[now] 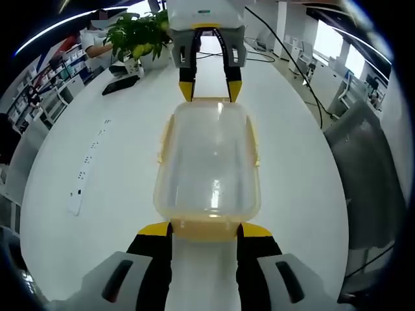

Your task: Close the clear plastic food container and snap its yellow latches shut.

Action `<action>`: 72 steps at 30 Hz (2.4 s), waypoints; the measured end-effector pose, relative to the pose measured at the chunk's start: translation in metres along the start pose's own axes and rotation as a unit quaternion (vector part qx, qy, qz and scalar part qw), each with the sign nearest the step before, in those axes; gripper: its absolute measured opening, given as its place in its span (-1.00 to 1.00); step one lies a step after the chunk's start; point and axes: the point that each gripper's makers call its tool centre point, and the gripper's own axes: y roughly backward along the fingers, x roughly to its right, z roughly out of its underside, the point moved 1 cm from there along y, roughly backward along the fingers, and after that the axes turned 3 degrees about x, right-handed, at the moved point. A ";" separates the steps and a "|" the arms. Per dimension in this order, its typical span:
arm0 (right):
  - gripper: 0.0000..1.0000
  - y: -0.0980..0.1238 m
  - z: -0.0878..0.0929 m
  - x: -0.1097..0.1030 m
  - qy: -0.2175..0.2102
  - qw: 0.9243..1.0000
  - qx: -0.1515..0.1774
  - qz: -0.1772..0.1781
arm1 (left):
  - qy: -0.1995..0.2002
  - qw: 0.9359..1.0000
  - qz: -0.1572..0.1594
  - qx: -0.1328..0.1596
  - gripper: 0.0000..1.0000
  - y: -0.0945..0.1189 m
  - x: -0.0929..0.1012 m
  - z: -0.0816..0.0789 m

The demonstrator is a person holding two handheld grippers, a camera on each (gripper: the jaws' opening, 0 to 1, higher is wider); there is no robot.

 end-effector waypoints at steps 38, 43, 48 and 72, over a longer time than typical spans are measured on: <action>-0.23 0.005 0.007 0.004 -0.043 0.999 0.026 0.003 | 0.008 1.000 -0.014 0.017 -0.29 0.007 0.005 -0.005; -0.29 0.014 0.010 0.004 -0.063 0.997 0.040 0.016 | 0.017 0.999 -0.022 0.027 -0.29 0.015 0.006 -0.007; -0.34 0.020 0.006 0.002 -0.103 0.991 0.071 0.036 | 0.047 0.997 -0.041 0.043 -0.30 0.023 0.004 -0.007; -0.40 0.023 -0.005 0.004 -0.319 0.913 0.218 0.133 | 0.276 0.944 -0.149 0.101 -0.45 0.026 0.001 -0.006</action>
